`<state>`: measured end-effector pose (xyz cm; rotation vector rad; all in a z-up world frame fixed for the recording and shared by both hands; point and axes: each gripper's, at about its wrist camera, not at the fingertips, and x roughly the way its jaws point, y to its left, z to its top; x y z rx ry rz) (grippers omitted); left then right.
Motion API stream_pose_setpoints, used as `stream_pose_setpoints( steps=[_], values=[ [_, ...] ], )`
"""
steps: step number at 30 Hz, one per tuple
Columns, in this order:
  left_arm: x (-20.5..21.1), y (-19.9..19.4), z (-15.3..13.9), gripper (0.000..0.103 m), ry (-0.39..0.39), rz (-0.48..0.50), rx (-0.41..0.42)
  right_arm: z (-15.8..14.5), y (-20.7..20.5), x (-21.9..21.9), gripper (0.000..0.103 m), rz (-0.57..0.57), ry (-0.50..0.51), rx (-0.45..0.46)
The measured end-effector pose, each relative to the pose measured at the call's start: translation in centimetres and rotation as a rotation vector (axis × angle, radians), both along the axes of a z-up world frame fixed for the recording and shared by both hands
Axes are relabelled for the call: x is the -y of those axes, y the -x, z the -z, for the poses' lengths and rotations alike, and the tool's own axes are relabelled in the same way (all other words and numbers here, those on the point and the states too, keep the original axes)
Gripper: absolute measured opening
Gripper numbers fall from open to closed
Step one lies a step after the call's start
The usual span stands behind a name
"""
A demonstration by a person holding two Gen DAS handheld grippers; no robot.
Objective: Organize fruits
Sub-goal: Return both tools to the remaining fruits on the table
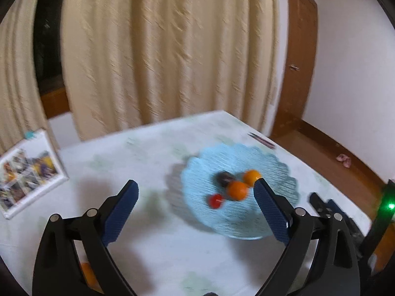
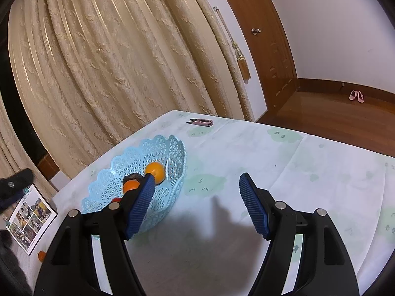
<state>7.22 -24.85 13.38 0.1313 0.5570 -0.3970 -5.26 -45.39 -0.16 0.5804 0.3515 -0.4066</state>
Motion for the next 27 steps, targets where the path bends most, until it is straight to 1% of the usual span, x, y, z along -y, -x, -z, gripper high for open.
stream_pose_setpoints(
  steps=[2,6,10,18,22,27],
  values=[
    [-1.5,0.3,-0.7,0.094,-0.037,-0.053,0.031,0.0,0.1,0.0,0.072,0.002,0.003,0.001],
    [-4.5,0.6,-1.1,0.098,-0.077,-0.136,0.054,0.0,0.2,-0.1,0.072,0.006,0.009,0.002],
    [-8.2,1.0,-1.0,0.098,-0.064,-0.191,0.045,-0.1,0.1,-0.3,0.072,0.014,0.019,-0.004],
    [-15.7,0.4,0.4,0.098,-0.025,-0.319,-0.034,-0.2,0.0,-0.9,0.072,0.022,0.057,-0.024],
    [-18.5,-0.1,1.8,0.098,-0.017,-0.365,-0.083,-0.3,0.0,-1.4,0.073,0.018,0.064,-0.035],
    [-21.6,-1.5,4.2,0.098,-0.009,-0.437,-0.155,-0.3,0.1,-2.7,0.073,-0.019,0.051,-0.041]
  ],
)
